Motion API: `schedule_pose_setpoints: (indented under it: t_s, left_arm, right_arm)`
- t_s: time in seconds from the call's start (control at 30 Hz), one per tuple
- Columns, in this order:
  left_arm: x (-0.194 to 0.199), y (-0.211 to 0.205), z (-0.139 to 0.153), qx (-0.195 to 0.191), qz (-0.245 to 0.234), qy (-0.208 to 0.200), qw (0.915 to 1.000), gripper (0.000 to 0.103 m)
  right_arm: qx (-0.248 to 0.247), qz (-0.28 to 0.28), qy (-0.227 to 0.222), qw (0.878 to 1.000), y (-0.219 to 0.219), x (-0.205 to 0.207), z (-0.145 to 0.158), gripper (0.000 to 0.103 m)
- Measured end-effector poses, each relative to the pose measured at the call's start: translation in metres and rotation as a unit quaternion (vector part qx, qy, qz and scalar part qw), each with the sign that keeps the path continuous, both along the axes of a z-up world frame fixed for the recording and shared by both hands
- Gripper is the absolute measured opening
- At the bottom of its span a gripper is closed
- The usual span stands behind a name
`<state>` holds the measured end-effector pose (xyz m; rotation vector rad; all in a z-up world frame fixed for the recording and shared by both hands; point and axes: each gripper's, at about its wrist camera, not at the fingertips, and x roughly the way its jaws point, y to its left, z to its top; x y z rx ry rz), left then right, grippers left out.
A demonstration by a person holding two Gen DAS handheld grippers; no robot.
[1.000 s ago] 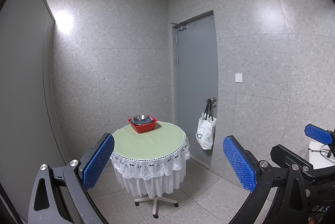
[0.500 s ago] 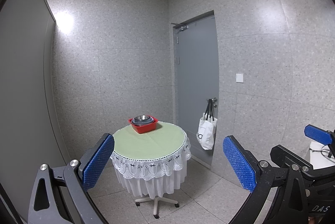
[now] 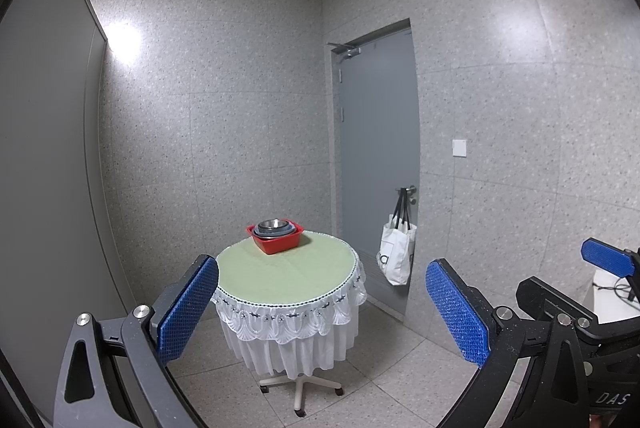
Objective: Organize plates and bowls
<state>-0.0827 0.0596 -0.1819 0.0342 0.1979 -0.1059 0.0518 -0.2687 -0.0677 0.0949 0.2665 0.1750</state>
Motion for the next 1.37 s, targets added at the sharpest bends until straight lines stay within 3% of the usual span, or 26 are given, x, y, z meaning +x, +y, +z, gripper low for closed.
schedule_pose_setpoints:
  t_s: [0.87,1.37]
  left_arm:
    - [0.006,-0.003,-0.005,0.001,0.007,-0.002,1.0,0.103]
    - [0.03,0.001,-0.011,0.005,0.008,0.005,0.9999,0.103]
  right_arm:
    - [0.001,0.007,-0.002,1.0,0.005,0.009,-0.004,0.103]
    - [0.007,0.011,0.001,1.0,0.009,0.03,-0.01,0.103]
